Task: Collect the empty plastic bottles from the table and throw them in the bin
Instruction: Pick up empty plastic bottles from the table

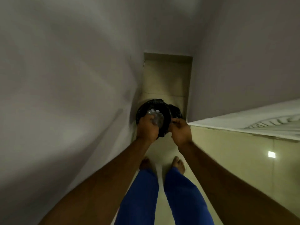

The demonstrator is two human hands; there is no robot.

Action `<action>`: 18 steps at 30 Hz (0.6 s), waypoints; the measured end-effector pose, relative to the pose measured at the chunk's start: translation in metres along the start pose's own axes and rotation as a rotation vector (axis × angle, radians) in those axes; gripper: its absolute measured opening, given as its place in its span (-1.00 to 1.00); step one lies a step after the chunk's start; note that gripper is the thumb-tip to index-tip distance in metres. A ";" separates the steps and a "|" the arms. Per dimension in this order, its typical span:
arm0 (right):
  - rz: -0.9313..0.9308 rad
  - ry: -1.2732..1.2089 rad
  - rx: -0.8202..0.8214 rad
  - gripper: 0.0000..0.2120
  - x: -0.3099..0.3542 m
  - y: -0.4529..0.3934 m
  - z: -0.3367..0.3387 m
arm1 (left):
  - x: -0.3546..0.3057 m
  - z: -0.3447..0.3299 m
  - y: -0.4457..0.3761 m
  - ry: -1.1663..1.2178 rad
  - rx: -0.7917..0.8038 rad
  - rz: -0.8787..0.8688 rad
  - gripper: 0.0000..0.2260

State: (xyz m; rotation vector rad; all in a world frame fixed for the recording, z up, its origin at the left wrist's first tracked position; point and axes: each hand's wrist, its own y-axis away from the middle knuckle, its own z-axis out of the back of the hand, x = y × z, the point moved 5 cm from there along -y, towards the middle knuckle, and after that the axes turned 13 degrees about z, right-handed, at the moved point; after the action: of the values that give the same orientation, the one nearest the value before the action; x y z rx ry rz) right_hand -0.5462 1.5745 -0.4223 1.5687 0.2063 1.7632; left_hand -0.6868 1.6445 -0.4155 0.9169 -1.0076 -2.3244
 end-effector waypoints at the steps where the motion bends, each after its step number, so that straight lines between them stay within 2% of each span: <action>1: -0.005 -0.041 -0.039 -0.79 0.024 0.028 0.019 | -0.016 0.013 0.036 0.007 0.024 -0.022 -0.69; 5: 0.027 -0.227 -0.137 -0.78 0.105 0.123 0.080 | -0.073 0.046 0.156 -0.032 0.037 -0.186 -0.74; 9: 0.128 -0.322 -0.316 -0.76 0.160 0.225 0.152 | -0.112 0.053 0.276 -0.003 0.238 -0.325 -0.83; 11: 0.153 -0.392 -0.433 -0.76 0.169 0.284 0.191 | -0.122 0.047 0.334 -0.018 0.354 -0.380 -0.84; 15: 0.195 -0.504 -0.680 -0.88 0.162 0.406 0.261 | -0.138 0.026 0.444 -0.040 0.474 -0.567 -0.85; 18: 0.186 -0.580 -0.908 -0.78 0.127 0.494 0.305 | -0.130 -0.011 0.522 -0.112 0.625 -0.672 -0.91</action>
State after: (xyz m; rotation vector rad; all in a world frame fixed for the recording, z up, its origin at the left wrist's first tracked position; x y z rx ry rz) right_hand -0.4723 1.1988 0.0319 1.3227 -0.9168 1.1563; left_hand -0.5215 1.3873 0.0278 1.5720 -1.7441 -2.6380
